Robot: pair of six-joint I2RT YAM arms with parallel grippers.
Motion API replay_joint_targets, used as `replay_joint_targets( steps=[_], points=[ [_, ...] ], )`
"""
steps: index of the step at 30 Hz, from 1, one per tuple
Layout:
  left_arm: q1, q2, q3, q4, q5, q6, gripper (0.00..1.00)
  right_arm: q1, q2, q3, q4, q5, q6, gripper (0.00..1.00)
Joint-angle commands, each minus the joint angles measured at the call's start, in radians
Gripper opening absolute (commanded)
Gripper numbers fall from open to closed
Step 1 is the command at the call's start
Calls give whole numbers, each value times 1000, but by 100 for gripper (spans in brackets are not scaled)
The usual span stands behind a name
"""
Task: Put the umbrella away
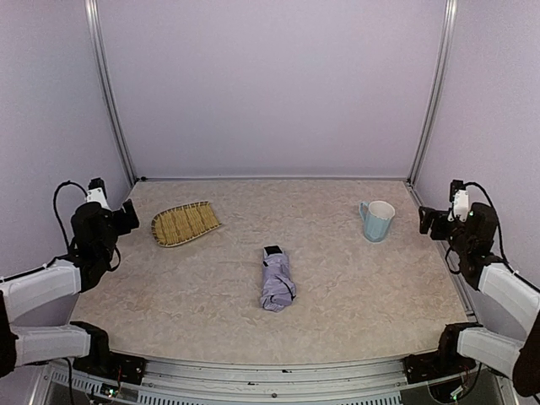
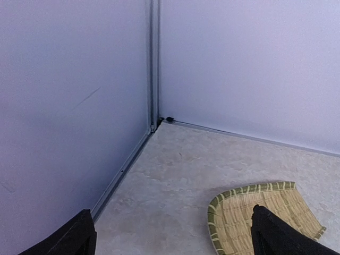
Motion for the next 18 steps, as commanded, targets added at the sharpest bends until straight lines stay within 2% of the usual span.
replay_joint_targets(
  steps=[1,7,10,13,18],
  points=[
    [120,-24,-83,164,48,-53,99,-37,7,-142,285,75,43,100],
    [234,42,-209,412,3,-8,99,-37,91,-262,486,197,82,100],
    [299,77,-248,471,91,-57,99,-37,117,-285,530,241,127,100],
    [301,106,-285,538,111,-46,99,-37,146,-303,585,276,161,100],
    [303,130,-295,568,138,-45,99,-37,173,-285,559,271,154,100]
  ],
)
